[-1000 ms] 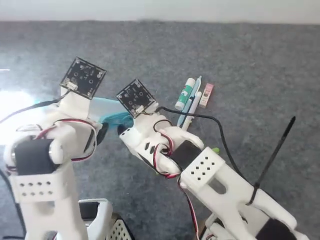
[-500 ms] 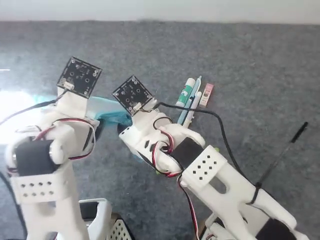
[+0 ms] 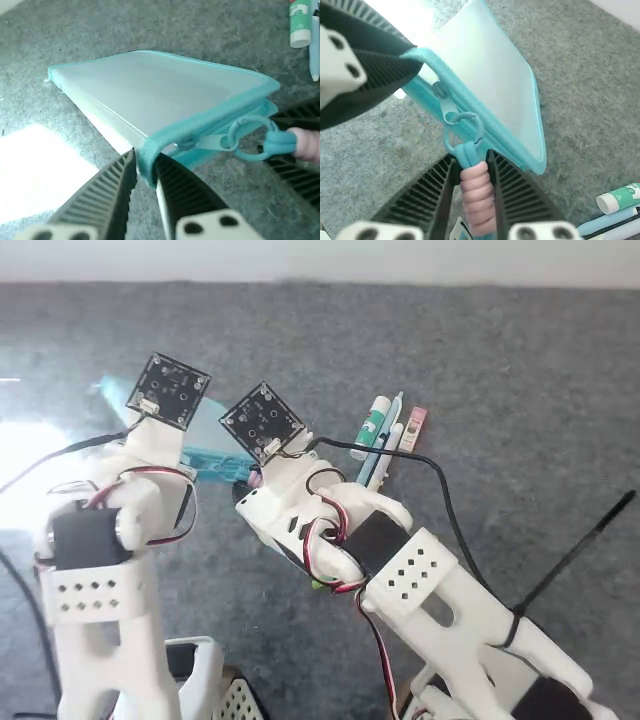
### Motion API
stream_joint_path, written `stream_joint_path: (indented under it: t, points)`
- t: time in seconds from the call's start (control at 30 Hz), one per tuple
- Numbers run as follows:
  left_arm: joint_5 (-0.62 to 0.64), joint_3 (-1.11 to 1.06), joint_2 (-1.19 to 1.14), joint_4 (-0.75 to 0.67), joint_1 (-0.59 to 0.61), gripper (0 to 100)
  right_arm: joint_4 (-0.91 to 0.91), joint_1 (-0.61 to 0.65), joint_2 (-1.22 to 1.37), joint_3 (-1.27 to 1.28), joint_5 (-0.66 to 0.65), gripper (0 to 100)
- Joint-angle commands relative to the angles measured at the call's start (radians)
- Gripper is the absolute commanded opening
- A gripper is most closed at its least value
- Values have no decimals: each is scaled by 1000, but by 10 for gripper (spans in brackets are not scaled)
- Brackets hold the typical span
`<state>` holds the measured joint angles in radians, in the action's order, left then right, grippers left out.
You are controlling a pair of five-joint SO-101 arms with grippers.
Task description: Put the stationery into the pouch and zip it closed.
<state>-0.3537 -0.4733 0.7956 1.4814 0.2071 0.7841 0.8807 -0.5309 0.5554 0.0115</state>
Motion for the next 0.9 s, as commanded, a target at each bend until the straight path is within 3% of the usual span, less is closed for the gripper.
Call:
stream_joint_path:
  t: [0.0,0.57,0.87]
  points:
    - [64,24,9,-41,9,9,-24,-4,-7,21,-17,61]
    - [120,45,9,-43,17,9,31,-229,-16,115,-115,61]
    - [158,-134,15,-204,12,9,51,-291,-7,110,-173,61]
